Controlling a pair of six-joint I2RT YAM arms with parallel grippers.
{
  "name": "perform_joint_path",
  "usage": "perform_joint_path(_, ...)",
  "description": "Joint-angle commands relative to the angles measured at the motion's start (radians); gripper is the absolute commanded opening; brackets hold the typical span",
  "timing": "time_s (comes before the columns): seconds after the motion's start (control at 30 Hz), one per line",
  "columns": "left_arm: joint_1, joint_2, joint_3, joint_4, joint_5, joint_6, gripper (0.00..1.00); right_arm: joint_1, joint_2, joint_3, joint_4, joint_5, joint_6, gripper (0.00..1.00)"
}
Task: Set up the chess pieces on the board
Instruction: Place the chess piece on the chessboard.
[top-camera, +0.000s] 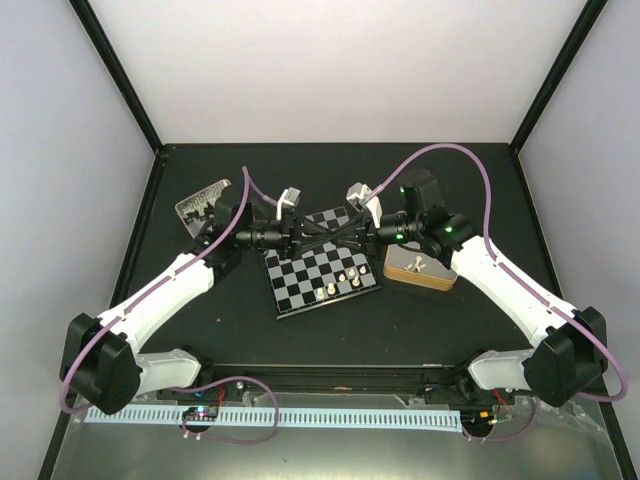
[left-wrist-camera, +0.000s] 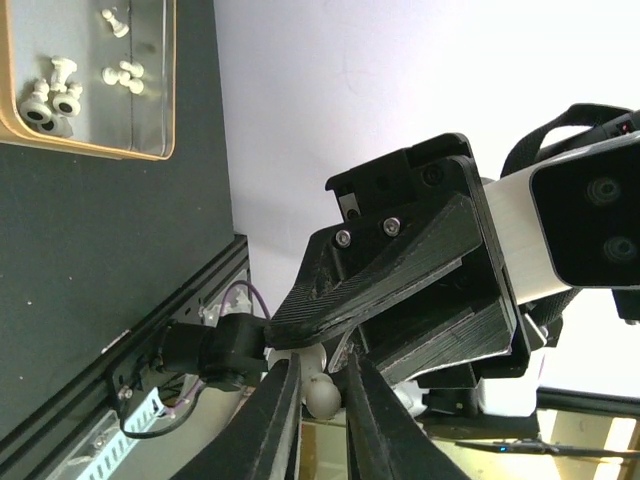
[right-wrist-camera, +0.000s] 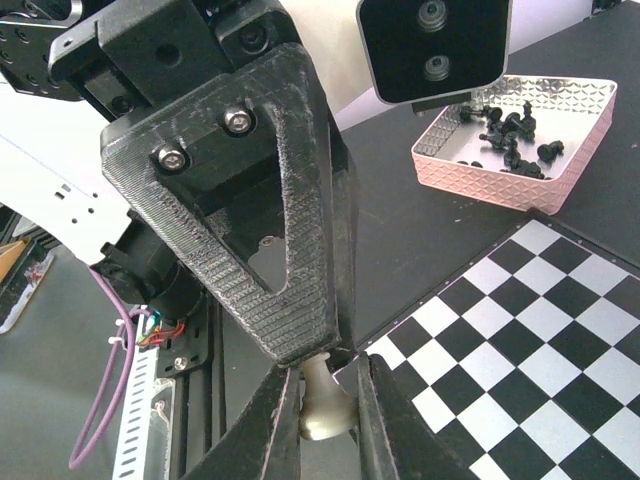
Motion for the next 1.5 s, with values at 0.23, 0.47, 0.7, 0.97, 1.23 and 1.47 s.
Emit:
perform_joint_path(0.23,0.001,-0.001,0.010,0.010,0.000,0.023,0.02,0.005,-0.011,-0.011,0.027,0.017,0.018,0.26)
perform_joint_path(0.47,0.007,-0.020,0.076,-0.314,-0.191,0.304,0.01,0.005,-0.119,-0.087,0.096,0.168,0.151,0.57)
perform_joint_path(0.7,-0.017,-0.061,0.076,-0.609,-0.653,0.607,0.02,0.004,-0.237,-0.192,0.167,0.613,0.326,0.61)
perform_joint_path(0.97,-0.187,0.032,0.061,-0.648,-0.901,0.729,0.02,0.004,-0.201,-0.207,0.111,0.977,0.487,0.61)
perform_joint_path(1.23,-0.319,0.268,0.219,-0.642,-0.988,0.829,0.01,-0.024,-0.194,-0.262,0.062,1.157,0.687,0.64)
perform_joint_path(1.47,-0.328,0.391,0.276,-0.639,-0.973,0.860,0.02,-0.075,-0.154,-0.285,0.039,1.101,0.724,0.64)
